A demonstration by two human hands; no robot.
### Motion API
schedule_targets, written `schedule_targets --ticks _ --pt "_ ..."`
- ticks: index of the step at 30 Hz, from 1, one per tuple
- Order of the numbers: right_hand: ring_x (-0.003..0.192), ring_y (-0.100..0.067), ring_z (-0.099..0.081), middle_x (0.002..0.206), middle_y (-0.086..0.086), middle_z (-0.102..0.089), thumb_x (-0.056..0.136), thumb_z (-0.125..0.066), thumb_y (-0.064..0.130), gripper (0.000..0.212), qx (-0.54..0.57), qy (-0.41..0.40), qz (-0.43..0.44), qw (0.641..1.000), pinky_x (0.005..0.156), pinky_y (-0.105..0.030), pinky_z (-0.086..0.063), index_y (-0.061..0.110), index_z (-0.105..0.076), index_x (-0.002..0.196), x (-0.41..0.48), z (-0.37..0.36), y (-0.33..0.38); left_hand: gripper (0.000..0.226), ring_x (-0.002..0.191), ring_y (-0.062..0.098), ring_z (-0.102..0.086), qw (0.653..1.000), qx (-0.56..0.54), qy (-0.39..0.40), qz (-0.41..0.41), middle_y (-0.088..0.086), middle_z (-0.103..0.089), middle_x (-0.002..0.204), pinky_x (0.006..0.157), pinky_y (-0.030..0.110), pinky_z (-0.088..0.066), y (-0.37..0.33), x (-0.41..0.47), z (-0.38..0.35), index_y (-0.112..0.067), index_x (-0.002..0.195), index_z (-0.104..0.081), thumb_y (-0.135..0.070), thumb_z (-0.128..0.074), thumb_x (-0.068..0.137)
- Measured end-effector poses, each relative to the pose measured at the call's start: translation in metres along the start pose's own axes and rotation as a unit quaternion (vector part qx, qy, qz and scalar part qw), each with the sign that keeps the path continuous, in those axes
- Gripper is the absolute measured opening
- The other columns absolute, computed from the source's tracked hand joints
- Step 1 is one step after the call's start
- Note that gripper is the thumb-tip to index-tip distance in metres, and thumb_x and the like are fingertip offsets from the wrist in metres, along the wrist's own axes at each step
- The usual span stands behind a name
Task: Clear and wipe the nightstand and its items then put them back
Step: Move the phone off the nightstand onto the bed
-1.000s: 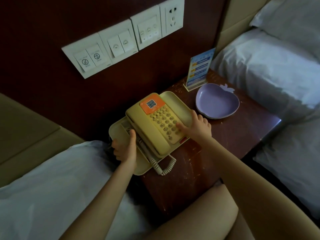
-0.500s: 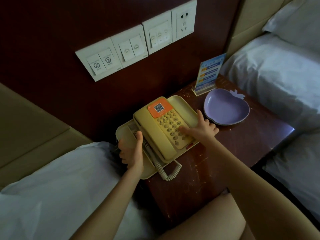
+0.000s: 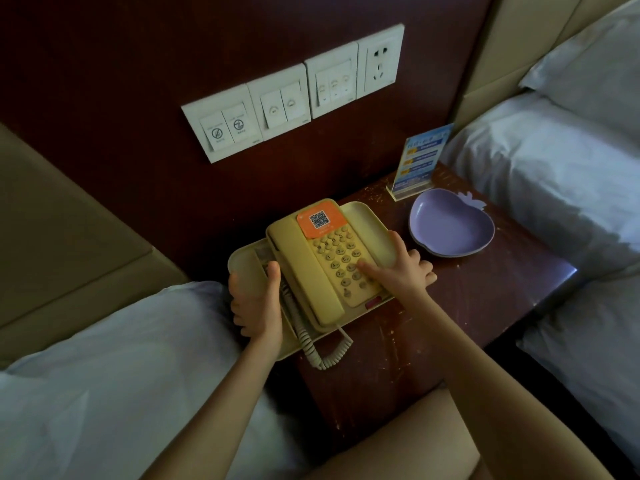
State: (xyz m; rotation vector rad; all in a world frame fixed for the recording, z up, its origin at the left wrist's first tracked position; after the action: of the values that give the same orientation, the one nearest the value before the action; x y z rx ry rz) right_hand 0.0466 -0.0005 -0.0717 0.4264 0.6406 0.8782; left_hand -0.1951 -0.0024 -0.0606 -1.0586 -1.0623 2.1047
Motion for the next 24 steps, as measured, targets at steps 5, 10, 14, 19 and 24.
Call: schedule_targets --ticks 5,10,14,19,24 --pt "0.128 -0.036 -0.022 0.139 -0.012 -0.034 0.066 -0.061 0.071 0.089 0.014 -0.016 0.022 1.000 0.104 -0.049 -0.014 0.047 -0.018 0.140 -0.019 0.004 0.009 0.089 0.131 0.035 -0.028 1.000 -0.006 0.021 -0.022 0.014 -0.031 0.144 0.106 0.050 -0.025 0.002 -0.002 0.018 -0.031 0.144 -0.023 -0.068 -0.059 0.071" --pt "0.125 -0.033 -0.022 0.135 -0.009 -0.035 0.067 -0.061 0.071 0.086 0.010 -0.047 0.053 0.997 0.102 -0.048 -0.014 0.048 -0.020 0.139 -0.042 0.003 0.026 0.094 0.131 0.041 -0.027 0.999 0.011 0.036 -0.004 0.017 -0.028 0.145 0.106 0.057 -0.024 0.008 -0.004 0.039 -0.031 0.143 -0.020 -0.068 -0.061 0.068" --pt "0.125 -0.033 -0.023 0.135 -0.008 -0.036 0.066 -0.060 0.071 0.084 0.011 -0.051 0.068 0.996 0.102 -0.048 -0.014 0.049 -0.021 0.137 -0.059 -0.005 0.040 0.098 0.130 0.042 -0.027 0.999 0.013 0.031 0.005 0.019 -0.027 0.145 0.105 0.060 -0.025 0.012 -0.001 0.062 -0.035 0.145 -0.015 -0.066 -0.065 0.066" --pt "0.125 -0.034 -0.023 0.136 -0.008 -0.037 0.066 -0.059 0.073 0.083 0.000 -0.040 0.082 0.996 0.102 -0.048 -0.013 0.049 -0.022 0.137 -0.077 -0.024 0.059 0.105 0.133 0.041 -0.022 1.000 -0.009 0.024 0.007 0.018 -0.022 0.148 0.106 0.058 -0.020 0.017 0.003 0.096 -0.037 0.145 -0.012 -0.069 -0.064 0.060" --pt "0.125 -0.034 -0.024 0.134 -0.008 -0.039 0.066 -0.058 0.074 0.083 -0.007 -0.039 0.104 0.994 0.102 -0.049 -0.014 0.049 -0.023 0.137 -0.095 -0.042 0.078 0.119 0.133 0.042 -0.021 0.999 -0.022 0.006 0.023 0.021 -0.022 0.147 0.106 0.058 -0.019 0.020 0.006 0.130 -0.036 0.146 -0.010 -0.078 -0.054 0.043"
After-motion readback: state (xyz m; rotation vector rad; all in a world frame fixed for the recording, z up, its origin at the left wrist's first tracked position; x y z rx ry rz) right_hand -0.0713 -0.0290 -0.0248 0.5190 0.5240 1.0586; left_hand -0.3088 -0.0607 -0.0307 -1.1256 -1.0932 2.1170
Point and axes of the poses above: each hand's wrist, its own x-axis towards the middle knuckle, its own z-axis out of the back of the hand, y = z × x, the point moved 3 cm from there along x, towards the middle knuckle
